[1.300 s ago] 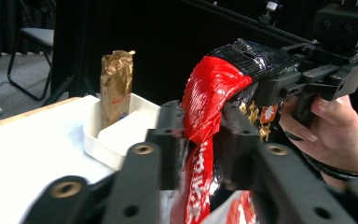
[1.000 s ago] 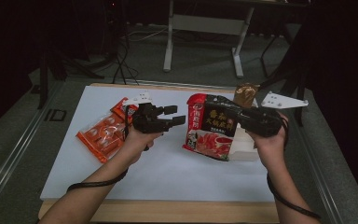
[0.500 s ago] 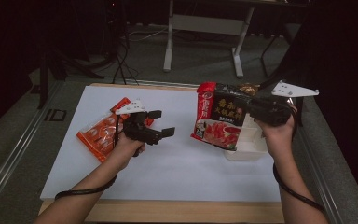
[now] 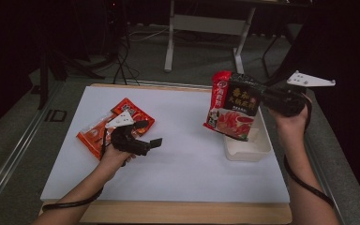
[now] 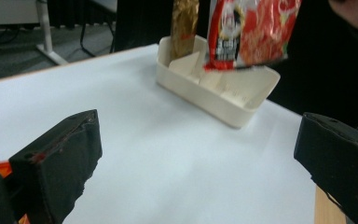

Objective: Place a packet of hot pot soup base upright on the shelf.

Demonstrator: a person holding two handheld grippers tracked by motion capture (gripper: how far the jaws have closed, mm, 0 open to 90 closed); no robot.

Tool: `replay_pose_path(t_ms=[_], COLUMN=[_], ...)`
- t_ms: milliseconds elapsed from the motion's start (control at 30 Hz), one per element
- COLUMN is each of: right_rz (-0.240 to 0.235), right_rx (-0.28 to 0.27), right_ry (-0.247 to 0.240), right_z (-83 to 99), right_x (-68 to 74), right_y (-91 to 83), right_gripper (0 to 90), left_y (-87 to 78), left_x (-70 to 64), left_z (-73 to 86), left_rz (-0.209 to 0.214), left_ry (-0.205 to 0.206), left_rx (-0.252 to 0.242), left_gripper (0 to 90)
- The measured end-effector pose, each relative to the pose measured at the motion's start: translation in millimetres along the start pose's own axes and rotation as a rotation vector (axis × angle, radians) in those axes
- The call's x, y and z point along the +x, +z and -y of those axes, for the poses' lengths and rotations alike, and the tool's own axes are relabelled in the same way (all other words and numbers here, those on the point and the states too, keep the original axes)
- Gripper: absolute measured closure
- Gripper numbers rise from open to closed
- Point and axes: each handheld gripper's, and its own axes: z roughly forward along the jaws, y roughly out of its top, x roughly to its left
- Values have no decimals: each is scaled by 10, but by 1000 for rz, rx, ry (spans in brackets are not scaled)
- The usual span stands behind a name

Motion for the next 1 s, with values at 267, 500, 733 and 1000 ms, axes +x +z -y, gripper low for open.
replay_pose_path(t_ms=[267,500,733,1000], right_rz=[39,85,117,130], right_rx=[1,-5,0,25], right_ry=[5,31,45,68], right_z=[-2,39,78,237], right_x=[-195,-425,-609,-810], right_y=[-54,-107,-134,-59], right_gripper=[765,764,765,763], left_y=[-108,-236,-274,-253], left_x=[18,47,82,69], left_z=[138,321,460,521], left_rz=[-33,-97,-123,-92], left_ry=[7,-17,-31,-36], left_rx=[23,23,20,23], left_gripper=[11,10,0,0])
